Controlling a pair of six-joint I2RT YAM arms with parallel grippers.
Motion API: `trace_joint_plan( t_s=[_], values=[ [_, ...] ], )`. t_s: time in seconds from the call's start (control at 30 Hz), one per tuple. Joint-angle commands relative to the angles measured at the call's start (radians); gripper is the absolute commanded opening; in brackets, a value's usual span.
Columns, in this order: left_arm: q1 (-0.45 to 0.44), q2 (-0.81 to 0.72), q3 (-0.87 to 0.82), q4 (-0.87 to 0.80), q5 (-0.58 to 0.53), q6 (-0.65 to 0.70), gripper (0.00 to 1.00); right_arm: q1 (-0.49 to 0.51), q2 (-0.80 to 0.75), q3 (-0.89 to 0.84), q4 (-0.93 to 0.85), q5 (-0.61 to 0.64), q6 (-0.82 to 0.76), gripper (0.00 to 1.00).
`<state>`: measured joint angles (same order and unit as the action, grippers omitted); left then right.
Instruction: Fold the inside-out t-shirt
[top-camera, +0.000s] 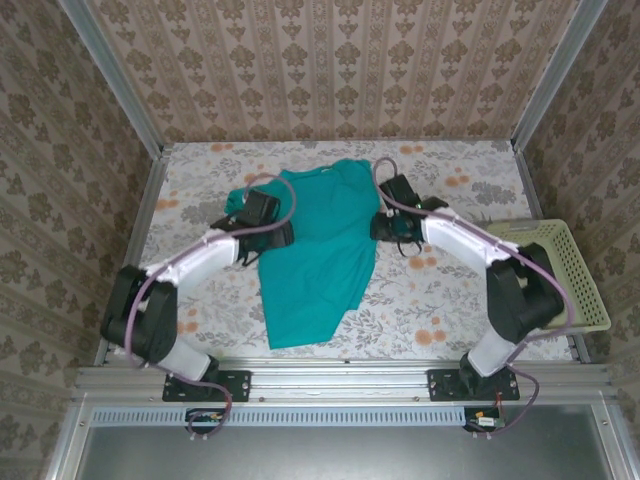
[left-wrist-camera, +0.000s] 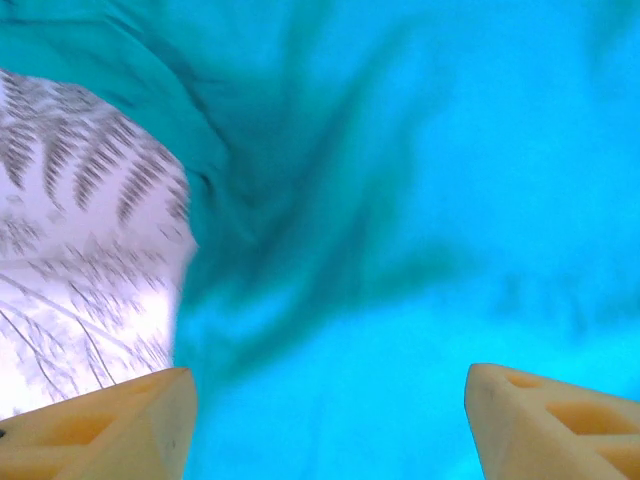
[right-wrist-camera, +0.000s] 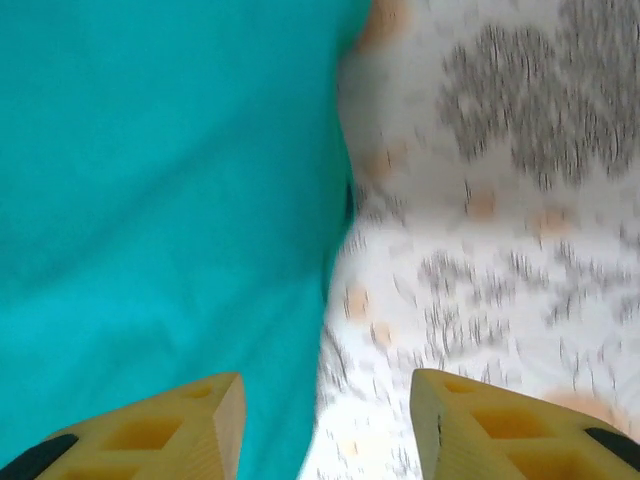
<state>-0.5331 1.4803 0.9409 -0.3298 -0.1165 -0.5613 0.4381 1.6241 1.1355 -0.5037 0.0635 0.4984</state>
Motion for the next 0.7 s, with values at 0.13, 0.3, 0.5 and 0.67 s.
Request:
trace_joint_plan(
  t_s=[0.13,0.3,0.5,0.67],
  values=[
    [-0.116,-0.224,-0.268,-0.091,-0.076,-0.106,0.72,0.146,-0.116,-0.287,0.113,-0.051,0.128,0.44],
    [-0.158,-0.266,-0.353,-0.074,-0.068,-0.154,0.71,0.226,-0.098,-0.367,0.218,-0.115,0.213,0.43],
    [-0.166,-0.213,-0.371,-0.018,-0.046,-0.184,0.61,0.270,-0.032,-0.326,0.263,-0.144,0.241,0.42],
    [-0.175,-0.166,-0.364,0.014,-0.036,-0.189,0.51,0.295,0.016,-0.271,0.236,-0.118,0.240,0.41]
  ],
)
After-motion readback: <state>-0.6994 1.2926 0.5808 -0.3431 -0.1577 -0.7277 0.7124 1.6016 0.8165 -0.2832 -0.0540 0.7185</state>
